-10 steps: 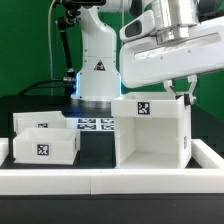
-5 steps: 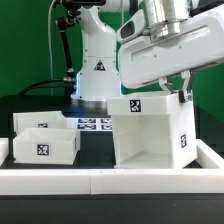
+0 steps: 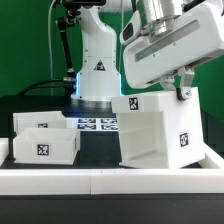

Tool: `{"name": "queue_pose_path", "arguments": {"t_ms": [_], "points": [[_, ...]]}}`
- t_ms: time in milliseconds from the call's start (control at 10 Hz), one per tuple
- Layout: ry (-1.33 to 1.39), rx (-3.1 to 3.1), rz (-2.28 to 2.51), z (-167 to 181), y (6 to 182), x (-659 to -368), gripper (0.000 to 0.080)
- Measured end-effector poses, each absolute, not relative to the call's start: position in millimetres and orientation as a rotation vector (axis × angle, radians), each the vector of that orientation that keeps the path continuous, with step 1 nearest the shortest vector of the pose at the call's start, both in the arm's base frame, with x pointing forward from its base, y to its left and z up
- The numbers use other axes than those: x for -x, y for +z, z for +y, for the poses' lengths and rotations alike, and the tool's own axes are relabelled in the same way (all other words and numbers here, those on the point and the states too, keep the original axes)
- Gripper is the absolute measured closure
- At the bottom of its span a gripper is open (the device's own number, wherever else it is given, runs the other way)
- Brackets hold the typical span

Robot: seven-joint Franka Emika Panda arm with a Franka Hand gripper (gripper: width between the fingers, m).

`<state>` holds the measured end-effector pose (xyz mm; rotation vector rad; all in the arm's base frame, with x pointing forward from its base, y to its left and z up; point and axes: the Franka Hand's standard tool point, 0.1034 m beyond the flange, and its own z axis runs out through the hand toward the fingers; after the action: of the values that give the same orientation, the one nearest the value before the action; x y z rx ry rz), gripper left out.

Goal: Assemble drawer

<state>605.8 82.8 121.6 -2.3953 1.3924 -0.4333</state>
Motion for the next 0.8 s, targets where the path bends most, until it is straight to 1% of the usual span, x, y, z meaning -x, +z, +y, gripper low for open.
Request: {"name": "queue_pose_path", "arguments": {"t_ms": [100,500,800], "points": [[-0.463,2.344,1.448,79.9,118.8,-609.2,0.0737],[-0.429,2.175,1.636,78.4,122.7,-610.3,0.0734],[-0.354,1.979,1.822,81.1,120.1,-622.5,0.0734]]}}
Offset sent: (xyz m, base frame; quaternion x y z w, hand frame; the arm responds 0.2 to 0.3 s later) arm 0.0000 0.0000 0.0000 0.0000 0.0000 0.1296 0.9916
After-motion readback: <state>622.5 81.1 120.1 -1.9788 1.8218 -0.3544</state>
